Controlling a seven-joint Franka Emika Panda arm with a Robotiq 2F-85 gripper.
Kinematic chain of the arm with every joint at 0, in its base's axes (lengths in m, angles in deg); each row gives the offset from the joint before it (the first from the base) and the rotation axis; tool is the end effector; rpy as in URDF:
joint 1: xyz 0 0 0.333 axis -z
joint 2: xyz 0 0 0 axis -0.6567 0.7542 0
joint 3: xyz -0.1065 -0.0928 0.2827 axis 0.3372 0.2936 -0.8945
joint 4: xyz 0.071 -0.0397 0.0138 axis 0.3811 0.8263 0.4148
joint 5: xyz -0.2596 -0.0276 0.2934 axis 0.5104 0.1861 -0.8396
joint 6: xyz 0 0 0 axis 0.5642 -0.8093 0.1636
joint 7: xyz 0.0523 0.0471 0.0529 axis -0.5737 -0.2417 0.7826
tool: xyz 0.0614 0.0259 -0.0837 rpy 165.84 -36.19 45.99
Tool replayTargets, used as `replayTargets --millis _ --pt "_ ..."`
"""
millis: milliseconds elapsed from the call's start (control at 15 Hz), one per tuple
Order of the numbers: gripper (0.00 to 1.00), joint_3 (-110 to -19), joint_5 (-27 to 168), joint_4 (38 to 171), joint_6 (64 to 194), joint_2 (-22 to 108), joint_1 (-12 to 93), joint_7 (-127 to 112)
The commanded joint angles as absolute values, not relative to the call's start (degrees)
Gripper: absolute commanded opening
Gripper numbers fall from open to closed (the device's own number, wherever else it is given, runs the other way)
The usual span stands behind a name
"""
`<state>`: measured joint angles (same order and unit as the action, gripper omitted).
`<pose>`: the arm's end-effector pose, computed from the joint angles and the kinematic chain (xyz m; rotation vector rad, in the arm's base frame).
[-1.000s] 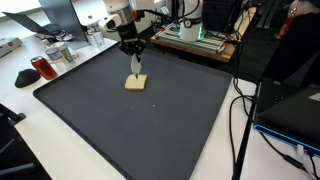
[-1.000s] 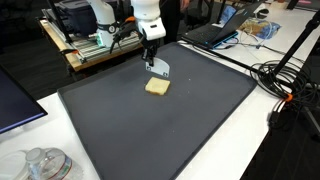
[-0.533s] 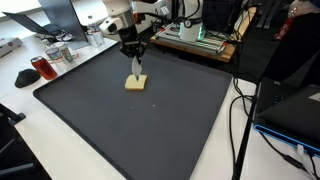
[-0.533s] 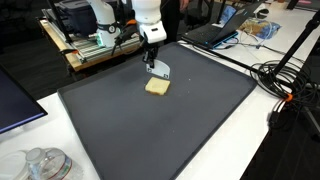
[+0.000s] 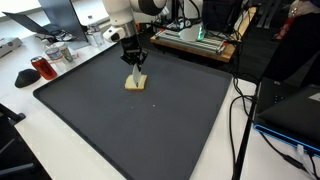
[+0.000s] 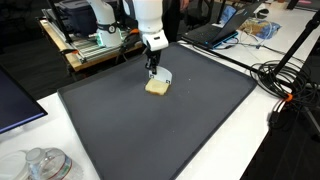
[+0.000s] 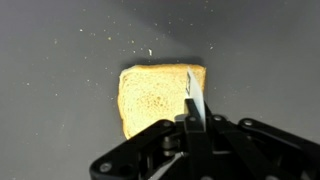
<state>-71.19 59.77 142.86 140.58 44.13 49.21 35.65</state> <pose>0.5282 -0.0484 0.2163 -2.9618 -0.7206 -0.0024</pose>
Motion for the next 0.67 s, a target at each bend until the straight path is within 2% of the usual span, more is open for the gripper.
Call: replayTargets --millis 0,600 --pt "0.01 -71.4 60.6 143.4 142.1 44.9 49.4 35.3" --pt "0.01 -71.7 60.6 143.2 143.2 47.1 49.6 35.5"
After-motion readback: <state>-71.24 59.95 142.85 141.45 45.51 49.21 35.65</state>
